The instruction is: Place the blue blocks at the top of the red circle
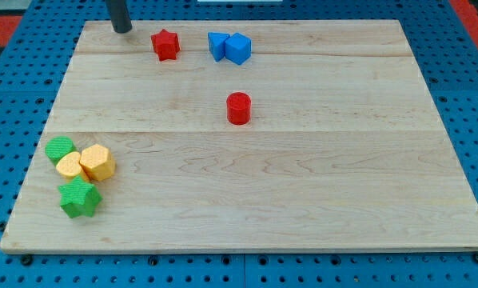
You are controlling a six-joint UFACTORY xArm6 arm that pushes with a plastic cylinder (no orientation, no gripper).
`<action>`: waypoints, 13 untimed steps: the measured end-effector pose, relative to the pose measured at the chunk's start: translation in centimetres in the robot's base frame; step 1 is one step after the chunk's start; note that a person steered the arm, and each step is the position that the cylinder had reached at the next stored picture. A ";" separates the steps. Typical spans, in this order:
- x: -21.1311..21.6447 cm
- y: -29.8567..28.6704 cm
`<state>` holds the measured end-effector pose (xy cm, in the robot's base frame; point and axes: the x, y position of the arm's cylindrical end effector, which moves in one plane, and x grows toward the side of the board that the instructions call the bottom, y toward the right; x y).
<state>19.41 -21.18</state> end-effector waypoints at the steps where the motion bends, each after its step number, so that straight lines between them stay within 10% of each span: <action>1: 2.6 8.7; 3: 11.9 16.7; 6: 5.0 30.9; 7: 1.7 28.2; 9: 9.8 22.8; 11: 0.0 23.2; 13: 6.3 17.1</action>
<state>25.67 -4.04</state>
